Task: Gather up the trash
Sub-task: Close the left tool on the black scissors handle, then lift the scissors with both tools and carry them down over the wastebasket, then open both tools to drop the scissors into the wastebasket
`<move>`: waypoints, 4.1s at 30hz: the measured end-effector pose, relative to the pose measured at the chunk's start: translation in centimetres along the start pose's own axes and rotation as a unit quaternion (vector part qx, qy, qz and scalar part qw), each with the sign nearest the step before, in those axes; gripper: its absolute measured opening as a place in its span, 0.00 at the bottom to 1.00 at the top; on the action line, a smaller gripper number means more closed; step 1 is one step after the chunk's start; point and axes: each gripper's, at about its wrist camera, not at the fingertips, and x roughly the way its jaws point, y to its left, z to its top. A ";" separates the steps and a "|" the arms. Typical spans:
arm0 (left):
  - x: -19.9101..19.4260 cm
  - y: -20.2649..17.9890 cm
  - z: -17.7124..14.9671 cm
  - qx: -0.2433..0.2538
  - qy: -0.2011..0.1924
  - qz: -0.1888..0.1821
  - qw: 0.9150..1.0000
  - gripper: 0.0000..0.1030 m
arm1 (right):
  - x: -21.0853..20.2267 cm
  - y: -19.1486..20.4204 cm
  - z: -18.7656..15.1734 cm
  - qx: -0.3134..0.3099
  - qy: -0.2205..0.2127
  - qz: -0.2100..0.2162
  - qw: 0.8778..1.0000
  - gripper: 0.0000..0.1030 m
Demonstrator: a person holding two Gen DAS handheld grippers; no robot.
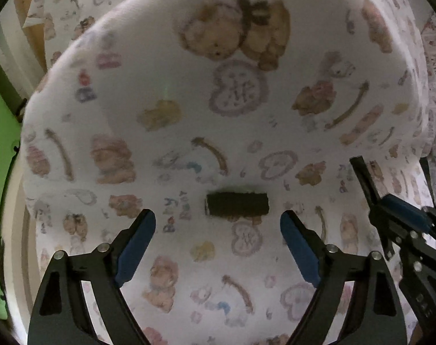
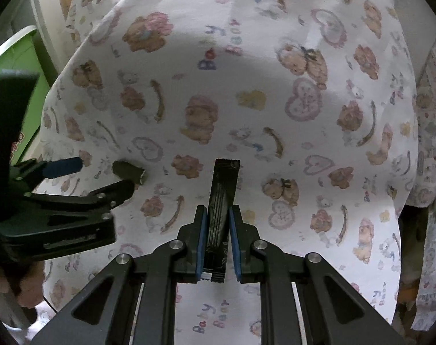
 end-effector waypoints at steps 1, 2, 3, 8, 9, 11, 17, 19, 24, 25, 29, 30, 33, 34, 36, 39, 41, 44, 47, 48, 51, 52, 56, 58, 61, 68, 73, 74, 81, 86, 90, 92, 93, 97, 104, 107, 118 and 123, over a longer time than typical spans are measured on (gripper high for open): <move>0.3 -0.1 0.2 -0.001 0.000 0.001 1.000 0.80 | -0.3 -0.2 0.1 0.003 0.001 0.000 1.000 0.17; 0.6 -0.3 0.3 -0.002 0.000 0.001 1.000 0.79 | -0.4 -0.2 0.0 0.004 0.002 0.000 1.000 0.17; 0.8 -0.4 0.4 -0.004 0.001 -0.001 1.000 0.78 | -0.4 -0.4 0.0 0.004 0.003 -0.001 1.000 0.17; 1.6 -1.9 1.1 -0.010 0.003 -0.014 1.000 0.74 | -0.6 -1.1 0.0 0.007 0.002 -0.002 1.000 0.17; 1.9 -2.3 1.2 -0.011 0.006 -0.011 1.000 0.74 | -0.7 -1.2 0.0 0.006 0.001 -0.003 1.000 0.17; 2.3 -2.7 1.3 -0.018 0.016 -0.006 1.000 0.70 | -0.8 -1.4 -0.1 0.004 -0.002 -0.007 1.000 0.17; 2.9 -3.2 1.1 -0.031 0.016 0.000 0.999 0.46 | -1.2 -1.7 -0.1 0.002 -0.002 -0.011 1.000 0.17; 2.7 -2.8 1.1 -0.049 0.016 -0.016 0.999 0.46 | -1.4 -1.8 -0.2 0.002 -0.003 -0.014 1.000 0.17; 1.2 -2.2 1.1 -0.059 -0.011 -0.011 0.998 0.46 | -1.2 -2.2 -0.3 0.005 -0.005 -0.016 1.000 0.17; 0.9 -2.1 1.0 -0.061 -0.014 -0.012 0.998 0.46 | -1.3 -2.1 -0.3 0.005 -0.006 -0.016 1.000 0.17; -0.1 -1.8 0.7 -0.069 -0.024 -0.019 0.997 0.46 | -1.7 -1.9 -0.3 0.001 -0.011 -0.014 1.000 0.17; -0.3 -1.5 0.4 -0.067 -0.027 -0.015 0.997 0.46 | -1.7 -1.8 -0.3 0.000 -0.013 -0.013 1.000 0.17; -1.5 -1.6 -0.1 -0.059 -0.045 0.003 0.997 0.46 | -2.0 -1.6 -0.4 -0.002 -0.022 -0.013 1.000 0.17; -2.3 -2.1 -0.6 -0.059 -0.051 0.008 0.997 0.46 | -2.2 -1.2 -0.3 -0.002 -0.025 -0.012 1.000 0.17; -3.2 -2.3 -1.0 -0.061 -0.060 0.010 0.996 0.46 | -2.5 -1.2 -0.2 0.003 -0.030 -0.008 1.000 0.17; -4.5 -2.4 -1.8 -0.066 -0.073 0.008 0.995 0.46 | -3.1 -1.3 -0.3 0.014 -0.041 0.006 0.999 0.17; -5.8 -2.4 -2.5 -0.067 -0.081 0.016 0.994 0.47 | -3.8 -1.3 -0.3 0.015 -0.047 0.009 0.999 0.17; -7.4 -2.1 -3.7 -0.070 -0.089 0.034 0.993 0.47 | -4.7 -1.1 -0.4 0.008 -0.060 0.001 0.998 0.17; -9.0 -1.0 -4.6 -0.073 -0.093 0.041 0.992 0.47 | -5.5 -1.0 -0.8 0.001 -0.079 -0.010 0.997 0.17; -9.2 -0.9 -4.9 -0.075 -0.094 0.042 0.992 0.47 | -5.9 -1.0 -0.8 0.000 -0.082 -0.008 0.997 0.17; -10.1 -0.6 -6.0 -0.078 -0.097 0.038 0.991 0.47 | -6.7 -0.3 -0.9 -0.009 -0.089 -0.008 0.996 0.17; -9.8 0.1 -5.8 -0.079 -0.098 0.038 0.991 0.47 | -7.1 0.1 -1.0 -0.018 -0.093 -0.012 0.995 0.17; -11.1 1.1 -7.0 -0.079 -0.090 0.055 0.991 0.46 | -8.9 1.9 -1.7 -0.045 -0.107 0.000 0.993 0.17; -12.6 2.0 -8.0 -0.092 -0.094 0.050 0.990 0.46 | -10.2 2.6 -2.2 -0.052 -0.105 0.008 0.993 0.17; -14.8 3.0 -9.6 -0.102 -0.086 0.038 0.990 0.46 | -12.7 3.6 -3.1 -0.061 -0.108 0.013 0.992 0.17; -19.8 3.1 -14.1 -0.106 -0.085 0.054 0.989 0.46 | -19.0 5.5 -7.1 -0.064 -0.120 0.051 0.989 0.17; -21.4 2.1 -17.1 -0.102 -0.082 0.053 0.990 0.46 | -22.1 6.8 -10.6 -0.074 -0.132 0.068 0.986 0.17; -21.7 2.0 -17.6 -0.103 -0.083 0.051 0.990 0.46 | -22.3 6.9 -11.1 -0.074 -0.130 0.068 0.986 0.17; -21.1 2.0 -20.8 -0.109 -0.117 0.044 0.986 0.46 | -22.1 7.0 -14.9 -0.077 -0.130 0.072 0.986 0.17; -18.8 1.8 -21.6 -0.099 -0.086 0.031 0.991 0.46 | -18.7 7.0 -16.8 -0.088 -0.094 0.058 0.990 0.17; -17.8 1.8 -22.2 -0.096 -0.071 0.036 0.992 0.46 | -17.9 7.3 -17.3 -0.100 -0.085 0.073 0.989 0.17; -17.1 2.0 -22.4 -0.103 -0.055 0.028 0.993 0.46 | -17.4 7.2 -17.5 -0.092 -0.074 0.086 0.989 0.17; -16.8 2.1 -22.5 -0.107 -0.046 0.027 0.993 0.46 | -17.2 7.2 -17.5 -0.090 -0.068 0.089 0.990 0.17; -16.1 2.5 -22.9 -0.114 -0.031 0.028 0.993 0.46 | -16.8 7.8 -18.2 -0.100 -0.047 0.098 0.989 0.17; -14.8 2.7 -23.5 -0.122 0.000 0.025 0.992 0.46 | -15.6 8.9 -19.6 -0.118 0.003 0.113 0.987 0.17; -13.6 2.9 -23.6 -0.129 0.025 0.012 0.991 0.46 | -15.0 9.3 -20.4 -0.127 0.023 0.109 0.986 0.17; -8.4 2.5 -25.1 -0.123 0.107 0.032 0.986 0.46 | -8.6 7.7 -22.3 -0.084 0.150 0.068 0.983 0.17; -5.4 2.1 -25.8 -0.123 0.149 0.025 0.981 0.46 | -5.7 7.1 -23.2 -0.077 0.192 0.042 0.978 0.17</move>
